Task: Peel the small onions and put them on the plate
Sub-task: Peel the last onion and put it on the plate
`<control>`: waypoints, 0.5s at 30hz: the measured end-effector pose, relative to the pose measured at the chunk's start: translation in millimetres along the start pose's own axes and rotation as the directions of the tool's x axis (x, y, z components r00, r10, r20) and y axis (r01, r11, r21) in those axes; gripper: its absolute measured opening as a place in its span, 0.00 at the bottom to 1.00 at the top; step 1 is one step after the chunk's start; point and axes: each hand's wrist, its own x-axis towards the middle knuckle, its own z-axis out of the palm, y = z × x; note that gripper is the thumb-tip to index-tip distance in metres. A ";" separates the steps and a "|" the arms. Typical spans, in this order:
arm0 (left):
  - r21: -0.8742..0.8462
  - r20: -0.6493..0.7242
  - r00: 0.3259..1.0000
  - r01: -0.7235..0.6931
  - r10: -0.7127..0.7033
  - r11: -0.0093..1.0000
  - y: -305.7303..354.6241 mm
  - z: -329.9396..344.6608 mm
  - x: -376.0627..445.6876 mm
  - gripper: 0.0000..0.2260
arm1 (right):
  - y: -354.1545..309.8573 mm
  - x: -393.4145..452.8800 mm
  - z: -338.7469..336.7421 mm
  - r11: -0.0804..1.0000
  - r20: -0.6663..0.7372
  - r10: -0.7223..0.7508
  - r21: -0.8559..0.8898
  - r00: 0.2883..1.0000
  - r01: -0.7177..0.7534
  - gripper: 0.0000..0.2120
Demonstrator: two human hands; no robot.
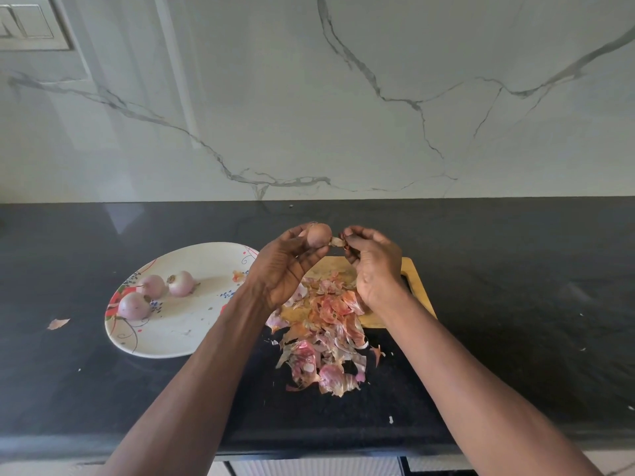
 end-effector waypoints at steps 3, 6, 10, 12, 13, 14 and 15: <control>-0.013 -0.020 1.000 0.017 -0.017 1.000 0.4 1.5 -1.6 0.08 | -0.1 -2.9 0.8 1.000 0.011 -0.019 -0.019 1.000 0.019 0.08; 0.023 -0.040 0.999 0.018 -0.017 1.000 -0.2 1.3 -2.5 0.05 | -0.6 -2.5 1.3 1.000 0.012 -0.007 0.002 1.000 0.007 0.08; 0.025 -0.038 0.998 0.053 -0.053 0.998 1.4 1.1 -3.0 0.07 | -4.0 1.9 -1.1 0.999 -0.008 0.025 0.030 1.000 -0.025 0.09; 0.056 -0.041 0.997 0.066 -0.064 0.996 3.0 0.9 -4.2 0.07 | -3.6 3.6 -2.4 0.999 -0.015 -0.016 -0.047 1.000 0.015 0.09; 0.065 -0.044 0.997 0.072 -0.070 0.995 3.6 1.1 -4.9 0.07 | -2.7 4.0 -3.1 0.995 -0.017 -0.044 -0.094 0.999 0.042 0.09; 0.066 -0.047 0.996 0.077 -0.074 0.995 3.8 1.1 -5.0 0.07 | -1.9 4.6 -3.3 0.989 -0.022 -0.069 -0.130 0.997 0.065 0.09; 0.061 -0.050 0.996 0.077 -0.074 0.995 4.0 0.5 -4.7 0.07 | -1.8 4.4 -3.7 0.984 -0.030 -0.091 -0.153 0.995 0.085 0.09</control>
